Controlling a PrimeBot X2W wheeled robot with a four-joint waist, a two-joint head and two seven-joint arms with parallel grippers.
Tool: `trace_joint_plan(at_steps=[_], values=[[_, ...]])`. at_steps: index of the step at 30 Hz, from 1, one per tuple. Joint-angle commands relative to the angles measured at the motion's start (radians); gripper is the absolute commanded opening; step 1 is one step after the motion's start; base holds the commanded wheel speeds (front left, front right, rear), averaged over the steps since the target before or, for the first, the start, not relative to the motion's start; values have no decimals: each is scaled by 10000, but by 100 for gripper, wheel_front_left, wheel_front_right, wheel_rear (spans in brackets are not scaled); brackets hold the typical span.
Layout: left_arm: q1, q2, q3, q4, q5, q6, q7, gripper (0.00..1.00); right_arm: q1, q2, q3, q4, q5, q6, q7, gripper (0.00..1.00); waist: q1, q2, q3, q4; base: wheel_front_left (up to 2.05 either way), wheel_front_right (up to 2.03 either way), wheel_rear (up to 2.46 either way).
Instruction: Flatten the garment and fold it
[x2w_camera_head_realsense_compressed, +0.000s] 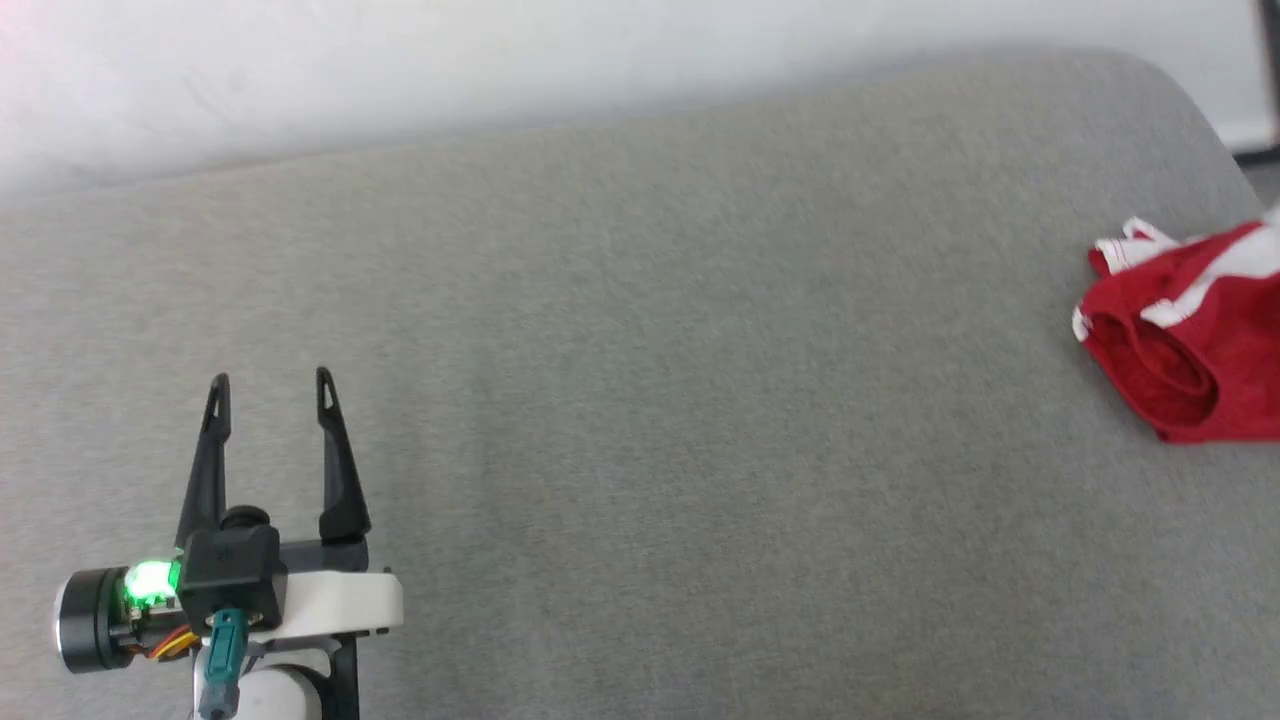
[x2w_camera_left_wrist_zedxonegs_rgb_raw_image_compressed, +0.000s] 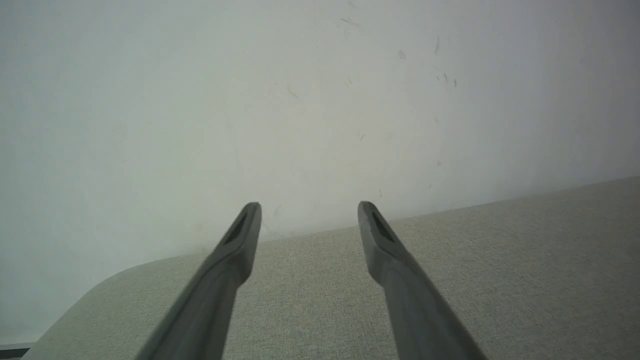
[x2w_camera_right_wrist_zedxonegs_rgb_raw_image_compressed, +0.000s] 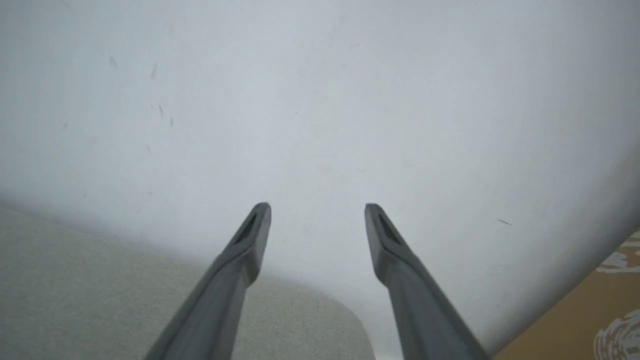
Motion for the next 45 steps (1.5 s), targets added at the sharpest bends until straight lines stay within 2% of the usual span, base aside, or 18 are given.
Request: trace_joint_plan(at_steps=[1, 7, 11, 15, 19, 26, 27, 45], values=[[147, -79, 83, 78, -4, -72, -47, 100, 559, 447, -498, -513, -334, -19, -91, 100, 2, 0, -634, 529, 0, 0, 0], [472, -216, 164, 227, 146, -165, -47, 100, 2977, 2256, -2542, -3191, -1542, -19, -105, 100, 2, 0, -1011, 742, 0, 0, 0], [662, -335, 186, 278, 168, -237, -47, 100, 4603, 3387, -3178, -4326, -2120, -19, -106, 100, 2, 0, -1145, 853, 0, 0, 0], [753, -424, 145, 388, 212, -357, -47, 100, 5872, 4220, -3635, -4831, -2384, -19, -107, 100, 2, 0, -1211, 935, 0, 0, 0], [788, -502, 115, 498, 230, -475, -47, 100, 6838, 4816, -3854, -4845, -2496, -19, -107, 100, 2, 0, -1259, 974, 0, 0, 0], [792, -598, 156, 589, 204, -677, -47, 100, 7423, 5152, -3927, -4988, -2654, -19, -108, 100, 2, 0, -1291, 961, 0, 0, 0], [634, -571, 148, 556, 169, -654, 2, 0, 7343, 5110, -3908, -4920, -2594, 0, -63, 0, 2, 0, -1293, 962, 0, 0, 0], [595, -714, 263, 595, 210, -934, 300, 0, 7506, 5204, -3931, -5062, -2794, 0, 236, 0, 3, 0, -1368, 1007, 0, 0, 0]])
